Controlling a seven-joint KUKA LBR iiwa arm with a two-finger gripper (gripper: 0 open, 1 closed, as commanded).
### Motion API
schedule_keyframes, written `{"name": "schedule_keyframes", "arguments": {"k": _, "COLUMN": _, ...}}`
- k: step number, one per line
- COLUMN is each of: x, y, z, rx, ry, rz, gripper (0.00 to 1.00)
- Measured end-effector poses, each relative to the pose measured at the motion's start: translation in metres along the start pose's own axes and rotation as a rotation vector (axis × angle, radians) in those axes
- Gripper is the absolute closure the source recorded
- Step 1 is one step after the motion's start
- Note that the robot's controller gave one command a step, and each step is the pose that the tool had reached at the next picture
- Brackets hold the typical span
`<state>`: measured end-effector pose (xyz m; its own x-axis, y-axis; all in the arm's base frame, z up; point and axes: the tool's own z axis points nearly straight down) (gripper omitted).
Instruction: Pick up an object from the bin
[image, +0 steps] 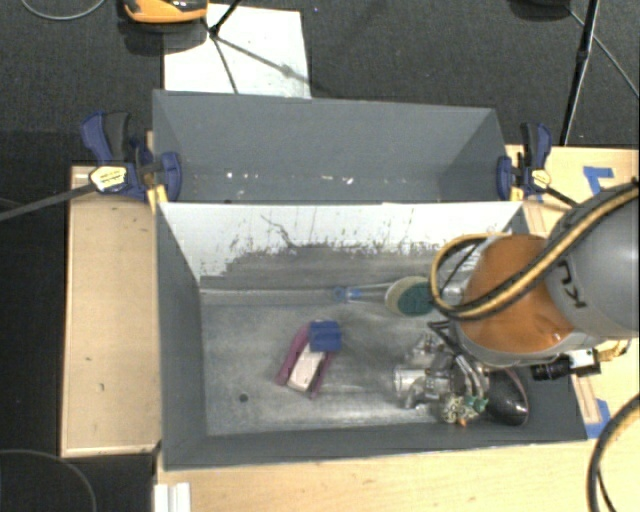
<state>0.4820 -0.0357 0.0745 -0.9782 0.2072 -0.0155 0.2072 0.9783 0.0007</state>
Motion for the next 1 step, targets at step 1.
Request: {"name": "schedule_keyframes", "arguments": {"k": 1, "x": -0.0019, "y": 0.0000, "z": -0.0355, "rx": 0.000, "ry": 0.010, "rz": -0.001, "gripper": 1.00}}
